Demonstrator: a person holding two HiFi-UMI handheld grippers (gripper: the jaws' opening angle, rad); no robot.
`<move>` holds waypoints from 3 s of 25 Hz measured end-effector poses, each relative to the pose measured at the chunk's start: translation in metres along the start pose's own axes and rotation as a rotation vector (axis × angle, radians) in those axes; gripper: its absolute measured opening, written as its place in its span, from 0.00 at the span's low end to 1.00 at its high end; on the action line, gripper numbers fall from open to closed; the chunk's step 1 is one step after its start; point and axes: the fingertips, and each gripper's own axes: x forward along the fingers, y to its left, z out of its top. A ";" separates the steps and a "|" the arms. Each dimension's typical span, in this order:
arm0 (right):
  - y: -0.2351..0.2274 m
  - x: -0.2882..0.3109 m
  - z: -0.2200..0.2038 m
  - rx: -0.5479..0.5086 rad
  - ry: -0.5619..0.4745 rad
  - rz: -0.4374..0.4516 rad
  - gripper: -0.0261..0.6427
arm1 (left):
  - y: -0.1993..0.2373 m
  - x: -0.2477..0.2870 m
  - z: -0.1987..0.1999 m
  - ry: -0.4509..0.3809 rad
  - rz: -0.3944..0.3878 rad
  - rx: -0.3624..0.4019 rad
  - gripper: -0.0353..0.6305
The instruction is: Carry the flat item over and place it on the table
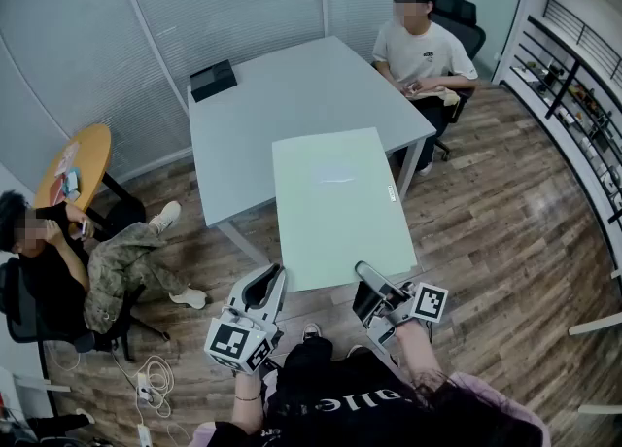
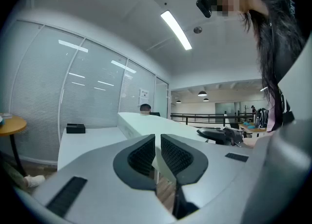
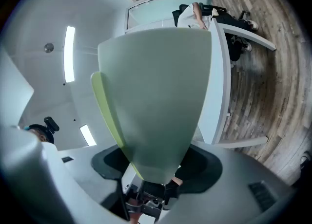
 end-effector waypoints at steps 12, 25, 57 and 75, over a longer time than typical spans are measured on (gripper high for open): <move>-0.018 0.009 0.000 0.012 -0.008 -0.028 0.48 | 0.022 -0.003 -0.004 0.008 0.030 -0.004 0.14; -0.047 0.064 0.009 0.008 -0.019 -0.064 0.48 | 0.086 0.002 -0.008 0.022 0.047 -0.014 0.14; -0.099 0.137 0.043 0.000 0.025 -0.145 0.48 | 0.180 0.059 -0.031 0.055 0.074 -0.095 0.14; -0.143 0.171 0.199 0.040 0.191 -0.137 0.48 | 0.182 0.208 -0.002 0.061 0.256 -0.106 0.14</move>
